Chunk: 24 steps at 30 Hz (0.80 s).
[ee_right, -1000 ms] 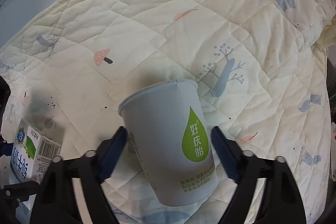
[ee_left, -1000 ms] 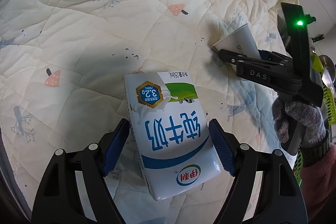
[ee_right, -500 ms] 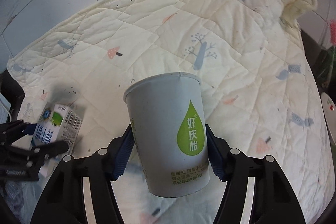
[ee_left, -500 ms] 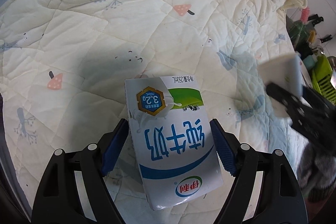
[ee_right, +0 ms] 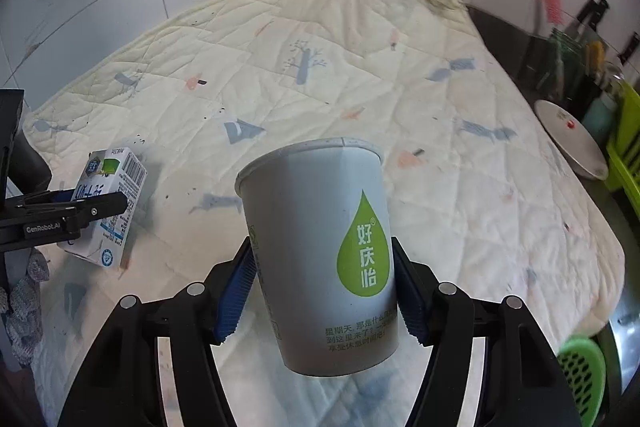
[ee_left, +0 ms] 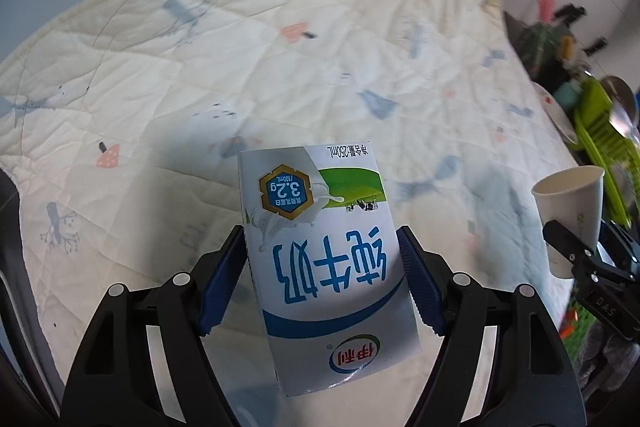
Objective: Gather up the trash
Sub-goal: 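Drop the paper cup into the basket with the right gripper while the left carries the carton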
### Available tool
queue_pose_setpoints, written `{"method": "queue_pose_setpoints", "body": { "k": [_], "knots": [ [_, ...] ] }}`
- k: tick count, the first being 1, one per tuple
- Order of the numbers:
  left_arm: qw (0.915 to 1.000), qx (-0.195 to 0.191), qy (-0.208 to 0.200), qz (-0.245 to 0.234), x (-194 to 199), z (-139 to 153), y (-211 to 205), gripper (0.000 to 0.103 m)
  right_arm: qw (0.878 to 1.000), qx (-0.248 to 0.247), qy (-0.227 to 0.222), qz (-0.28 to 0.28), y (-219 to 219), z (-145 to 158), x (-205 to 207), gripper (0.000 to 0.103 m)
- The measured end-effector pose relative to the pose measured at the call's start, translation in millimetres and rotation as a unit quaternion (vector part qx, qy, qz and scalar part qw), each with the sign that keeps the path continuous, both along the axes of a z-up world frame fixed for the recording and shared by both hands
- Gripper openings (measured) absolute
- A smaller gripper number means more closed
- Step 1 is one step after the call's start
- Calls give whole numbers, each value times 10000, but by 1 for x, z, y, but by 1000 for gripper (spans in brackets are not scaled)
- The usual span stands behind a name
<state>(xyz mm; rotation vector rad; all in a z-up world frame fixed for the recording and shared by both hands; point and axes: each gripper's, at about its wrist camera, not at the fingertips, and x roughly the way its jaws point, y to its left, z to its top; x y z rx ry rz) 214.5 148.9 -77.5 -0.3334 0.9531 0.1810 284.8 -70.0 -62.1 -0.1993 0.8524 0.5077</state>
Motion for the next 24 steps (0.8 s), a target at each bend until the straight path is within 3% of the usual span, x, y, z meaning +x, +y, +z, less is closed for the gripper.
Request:
{"method": "queue_pose_setpoints", "body": {
  "k": [12,24],
  "knots": [
    [9949,-98,-305,-959,-22,24,-85,73,9916,58,-125,-1283,-138,6,-62,62],
    [9842,-136,-314,-1736,-26,28,-168,74,9653,-258,224,-2590,-259,-26,-110,62]
  ]
}}
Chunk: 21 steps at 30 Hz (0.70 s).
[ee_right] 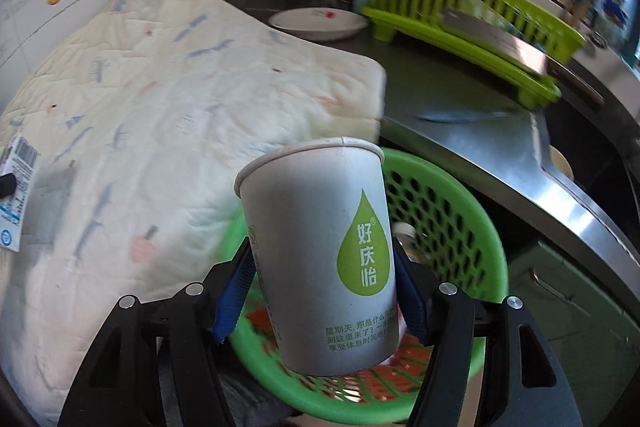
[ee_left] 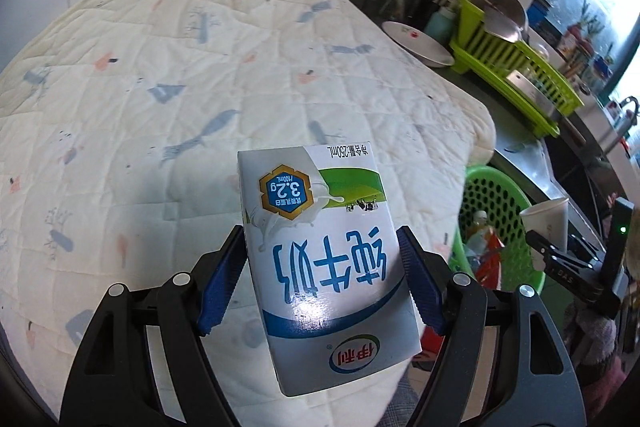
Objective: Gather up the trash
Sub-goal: 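Drop the paper cup into the basket with the right gripper while the left carries the carton, then lower the milk carton into the basket and open the left gripper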
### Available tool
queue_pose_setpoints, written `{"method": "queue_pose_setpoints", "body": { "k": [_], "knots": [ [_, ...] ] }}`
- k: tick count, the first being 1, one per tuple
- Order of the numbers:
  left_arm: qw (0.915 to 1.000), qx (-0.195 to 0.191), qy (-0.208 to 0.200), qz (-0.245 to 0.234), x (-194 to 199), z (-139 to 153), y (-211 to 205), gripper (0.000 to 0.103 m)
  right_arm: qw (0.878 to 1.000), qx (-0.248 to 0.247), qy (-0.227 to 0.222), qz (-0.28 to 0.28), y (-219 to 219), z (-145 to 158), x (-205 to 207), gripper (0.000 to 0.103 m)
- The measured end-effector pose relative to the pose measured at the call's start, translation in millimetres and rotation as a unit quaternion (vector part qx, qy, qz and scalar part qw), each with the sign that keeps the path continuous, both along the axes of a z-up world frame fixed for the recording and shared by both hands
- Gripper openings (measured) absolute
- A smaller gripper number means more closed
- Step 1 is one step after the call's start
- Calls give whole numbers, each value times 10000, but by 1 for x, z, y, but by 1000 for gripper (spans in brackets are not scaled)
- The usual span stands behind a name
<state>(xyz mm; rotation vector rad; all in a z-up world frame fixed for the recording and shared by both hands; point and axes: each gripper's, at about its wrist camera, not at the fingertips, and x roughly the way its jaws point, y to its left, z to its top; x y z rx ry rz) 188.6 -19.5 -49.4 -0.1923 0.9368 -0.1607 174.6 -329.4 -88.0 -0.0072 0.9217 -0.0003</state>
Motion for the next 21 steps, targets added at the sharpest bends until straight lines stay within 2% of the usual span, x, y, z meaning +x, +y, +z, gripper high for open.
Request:
{"method": "queue_pose_setpoints", "body": {
  "k": [7,9,15,21],
  "knots": [
    [9991,-40,62,-425,4,1,-42,74,9989,100,280,-352,-37,-27,-16,63],
    [9986,-33,55,-527,5,2,-53,74,9986,121,307,-403,-41,-31,-16,69],
    [9956,-104,37,-935,8,3,-92,74,9984,187,324,-430,-47,-36,-26,71],
    [9887,-184,23,-1486,18,-3,-140,74,9986,194,248,-420,-51,-33,-37,74]
  ]
}}
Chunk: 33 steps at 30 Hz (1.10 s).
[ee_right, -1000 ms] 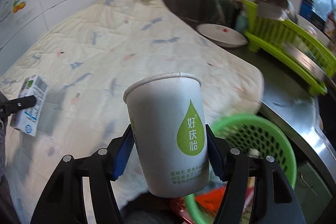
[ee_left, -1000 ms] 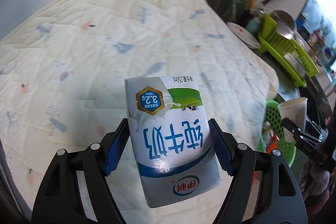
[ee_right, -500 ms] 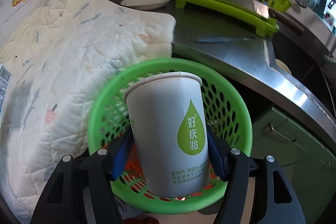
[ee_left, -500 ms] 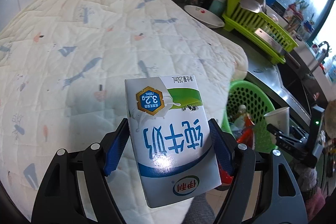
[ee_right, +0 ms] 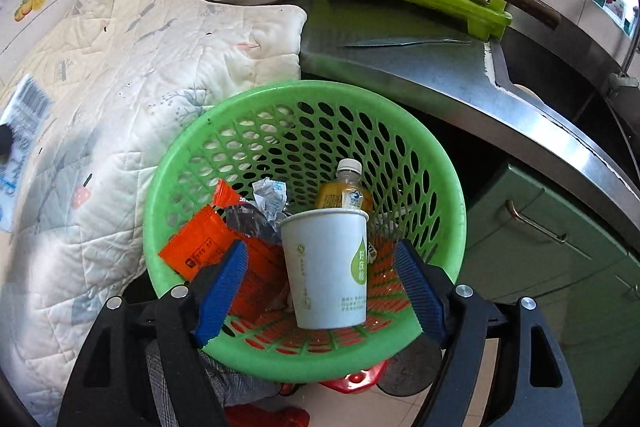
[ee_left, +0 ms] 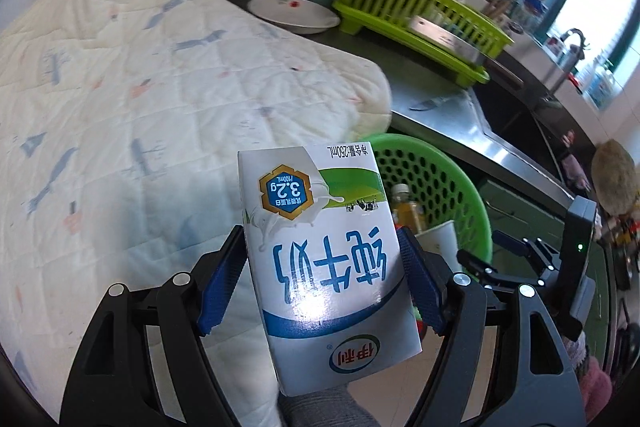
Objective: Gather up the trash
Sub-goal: 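Lower the milk carton into the basket and open the left gripper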
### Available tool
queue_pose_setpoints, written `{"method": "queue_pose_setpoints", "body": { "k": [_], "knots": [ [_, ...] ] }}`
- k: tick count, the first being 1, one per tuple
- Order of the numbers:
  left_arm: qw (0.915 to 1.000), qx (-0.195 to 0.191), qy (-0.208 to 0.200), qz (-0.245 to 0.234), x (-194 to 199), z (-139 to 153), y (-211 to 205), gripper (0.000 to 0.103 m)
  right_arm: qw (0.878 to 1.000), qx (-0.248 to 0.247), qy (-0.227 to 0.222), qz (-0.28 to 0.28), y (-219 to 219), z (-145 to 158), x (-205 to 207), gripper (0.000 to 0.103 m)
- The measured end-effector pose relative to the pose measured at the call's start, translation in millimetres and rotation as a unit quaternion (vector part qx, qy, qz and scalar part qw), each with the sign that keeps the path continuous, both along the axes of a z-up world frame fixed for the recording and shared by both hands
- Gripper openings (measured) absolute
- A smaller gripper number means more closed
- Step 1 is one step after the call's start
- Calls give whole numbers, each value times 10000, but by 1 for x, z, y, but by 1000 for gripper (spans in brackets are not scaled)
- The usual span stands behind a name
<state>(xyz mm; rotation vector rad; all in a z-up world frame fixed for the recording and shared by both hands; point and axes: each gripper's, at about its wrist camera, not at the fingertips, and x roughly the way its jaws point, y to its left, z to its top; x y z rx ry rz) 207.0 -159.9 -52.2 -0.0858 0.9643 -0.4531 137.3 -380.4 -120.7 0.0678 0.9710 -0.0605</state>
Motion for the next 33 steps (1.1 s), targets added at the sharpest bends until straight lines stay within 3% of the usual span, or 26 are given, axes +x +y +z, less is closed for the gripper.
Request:
{"method": "queue_pose_setpoints", "body": {
  "k": [18,28,33],
  "knots": [
    [9959,380,-13,-820,45,-37,-102,74,9996,200,-202,19,-12,8,-20,77],
    [9939,298,-147,-1056,42,-41,-113,83,9993,284,-224,-22,-11,5,-23,77],
    [9933,366,-411,-1014,28,-28,-100,86,9990,320,-301,-74,-7,8,-29,77]
  ]
}}
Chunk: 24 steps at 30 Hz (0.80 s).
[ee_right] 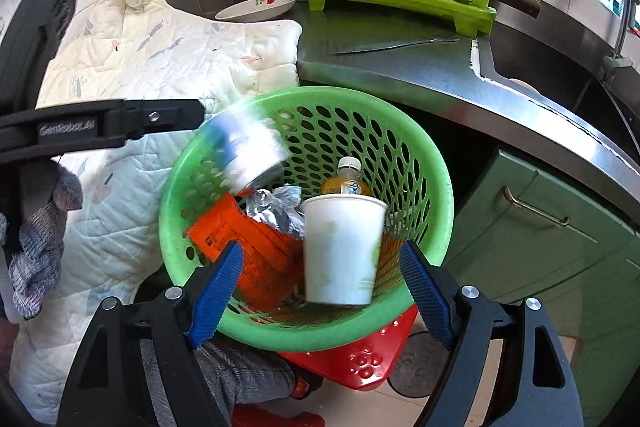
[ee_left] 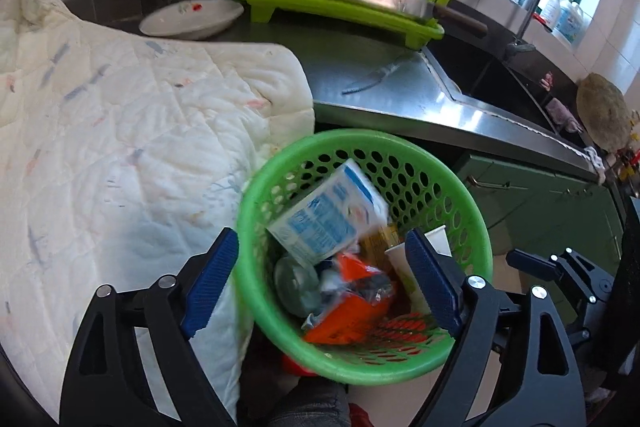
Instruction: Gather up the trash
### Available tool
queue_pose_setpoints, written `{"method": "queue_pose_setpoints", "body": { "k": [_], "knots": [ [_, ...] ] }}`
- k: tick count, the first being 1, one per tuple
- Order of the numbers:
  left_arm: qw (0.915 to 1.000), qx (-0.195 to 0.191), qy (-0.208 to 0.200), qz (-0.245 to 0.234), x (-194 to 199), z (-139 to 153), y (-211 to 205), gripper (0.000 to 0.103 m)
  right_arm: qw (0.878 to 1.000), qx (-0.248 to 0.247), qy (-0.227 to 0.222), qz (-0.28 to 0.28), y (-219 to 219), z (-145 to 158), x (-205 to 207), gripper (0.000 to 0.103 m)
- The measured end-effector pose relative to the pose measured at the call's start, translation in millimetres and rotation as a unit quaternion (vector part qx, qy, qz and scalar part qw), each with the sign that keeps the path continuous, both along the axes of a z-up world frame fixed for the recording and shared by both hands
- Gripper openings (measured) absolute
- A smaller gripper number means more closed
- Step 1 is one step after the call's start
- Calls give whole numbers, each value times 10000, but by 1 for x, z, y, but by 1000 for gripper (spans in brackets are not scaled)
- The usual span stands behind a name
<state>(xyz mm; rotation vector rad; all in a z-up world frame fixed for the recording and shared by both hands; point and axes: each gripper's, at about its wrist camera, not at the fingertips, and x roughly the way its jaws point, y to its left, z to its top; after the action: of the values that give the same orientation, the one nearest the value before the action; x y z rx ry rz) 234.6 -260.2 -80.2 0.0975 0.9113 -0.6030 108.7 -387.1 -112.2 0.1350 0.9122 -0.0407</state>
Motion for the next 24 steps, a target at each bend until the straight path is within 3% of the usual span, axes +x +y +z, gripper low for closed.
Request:
{"method": "queue_pose_setpoints", "body": {
  "k": [12,24],
  "knots": [
    [9955,231,-650,655,-48,40,77,95,9988,-244,-430,59,38,30,-21,83],
    [9804,209,-1024,1668,-92,66,174,98,9958,-158,-871,230,94,62,-35,90]
  ]
}}
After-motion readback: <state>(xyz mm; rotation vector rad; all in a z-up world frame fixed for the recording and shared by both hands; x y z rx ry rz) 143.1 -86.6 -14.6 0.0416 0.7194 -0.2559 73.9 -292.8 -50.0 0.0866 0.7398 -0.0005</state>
